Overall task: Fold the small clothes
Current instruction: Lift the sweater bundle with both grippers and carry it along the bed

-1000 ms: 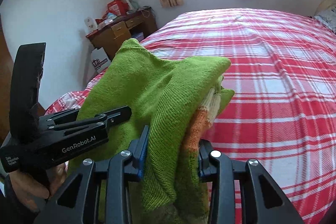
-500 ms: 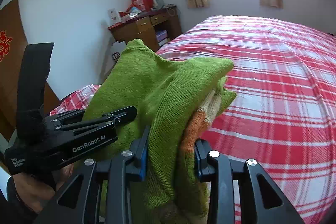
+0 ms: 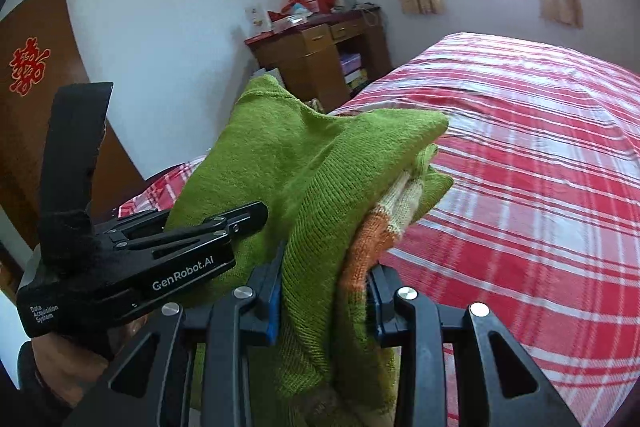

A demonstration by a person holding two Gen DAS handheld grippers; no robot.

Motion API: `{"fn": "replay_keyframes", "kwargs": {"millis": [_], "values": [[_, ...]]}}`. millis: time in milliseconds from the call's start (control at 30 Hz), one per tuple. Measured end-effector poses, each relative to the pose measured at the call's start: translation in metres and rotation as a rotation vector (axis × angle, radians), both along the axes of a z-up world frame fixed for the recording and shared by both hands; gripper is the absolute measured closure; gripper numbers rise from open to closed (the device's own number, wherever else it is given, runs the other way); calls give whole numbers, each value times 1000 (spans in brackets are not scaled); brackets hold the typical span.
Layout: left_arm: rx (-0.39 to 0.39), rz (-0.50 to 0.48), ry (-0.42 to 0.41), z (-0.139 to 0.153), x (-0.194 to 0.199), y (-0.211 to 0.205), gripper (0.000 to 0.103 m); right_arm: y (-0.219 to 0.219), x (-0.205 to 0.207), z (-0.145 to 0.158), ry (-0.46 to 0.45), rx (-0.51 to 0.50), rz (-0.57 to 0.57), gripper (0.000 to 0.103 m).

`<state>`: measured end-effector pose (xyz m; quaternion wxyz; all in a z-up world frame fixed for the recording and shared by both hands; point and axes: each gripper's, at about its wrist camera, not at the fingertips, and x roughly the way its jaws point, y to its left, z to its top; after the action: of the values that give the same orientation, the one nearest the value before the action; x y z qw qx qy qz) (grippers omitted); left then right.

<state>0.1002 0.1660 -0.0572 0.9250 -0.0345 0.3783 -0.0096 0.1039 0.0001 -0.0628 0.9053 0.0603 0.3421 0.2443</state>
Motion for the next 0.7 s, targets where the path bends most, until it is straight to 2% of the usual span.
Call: {"fn": "replay_keyframes", "kwargs": {"millis": [267,467,567,700], "values": [[27,43,-13,0,27,26,63,26,28,-2,-8,7,54,69],[58,78,-59,1,69,43,63,47,75,-2,-65,-4,71,69],[90,96,-87,-8,97,47,63,55,108,-9,-99,-28,57,70],[127,129,-30,-30,124,50,63,61,150,-32,-85,-61,31,70]]}}
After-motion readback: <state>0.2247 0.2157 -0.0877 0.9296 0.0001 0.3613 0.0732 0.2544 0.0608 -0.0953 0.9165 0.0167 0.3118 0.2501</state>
